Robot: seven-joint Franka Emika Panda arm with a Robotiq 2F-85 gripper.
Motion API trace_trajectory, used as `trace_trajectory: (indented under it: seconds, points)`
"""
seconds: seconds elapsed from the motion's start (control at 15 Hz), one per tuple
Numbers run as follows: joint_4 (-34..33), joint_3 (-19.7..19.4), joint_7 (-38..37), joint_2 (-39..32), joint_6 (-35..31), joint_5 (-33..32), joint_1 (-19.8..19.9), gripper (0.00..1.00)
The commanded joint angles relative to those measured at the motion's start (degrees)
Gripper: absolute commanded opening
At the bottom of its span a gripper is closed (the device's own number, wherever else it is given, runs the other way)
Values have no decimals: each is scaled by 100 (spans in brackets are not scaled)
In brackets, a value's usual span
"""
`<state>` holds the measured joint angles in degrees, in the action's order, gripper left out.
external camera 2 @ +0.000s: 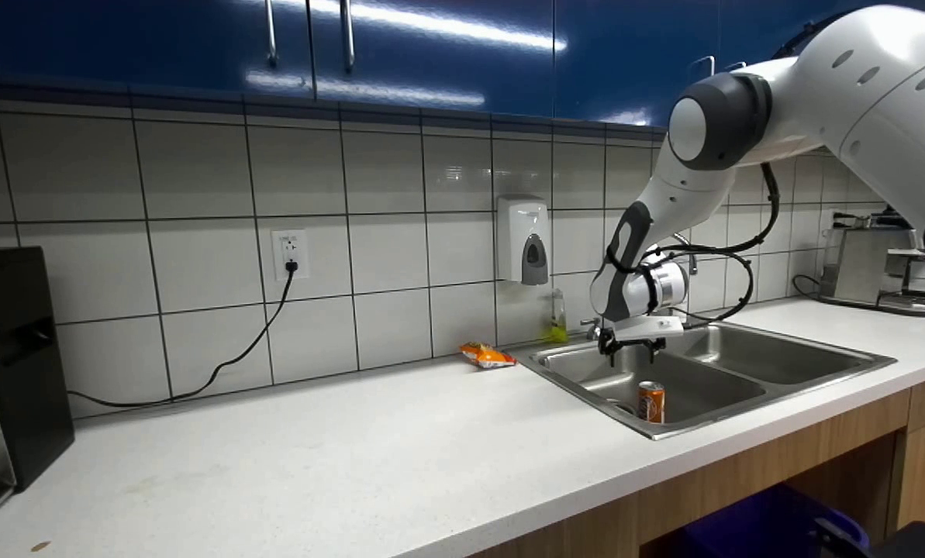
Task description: Put the can in the left sink
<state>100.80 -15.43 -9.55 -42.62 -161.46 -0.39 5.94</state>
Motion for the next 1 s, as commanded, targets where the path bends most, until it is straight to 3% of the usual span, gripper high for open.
trace_trajectory:
  seconds: [0.0,0.93]
  points:
    - [341,266,350,553,394,-57,57,100]
    - [1802,810,866,2406,2028,-68,-59,100]
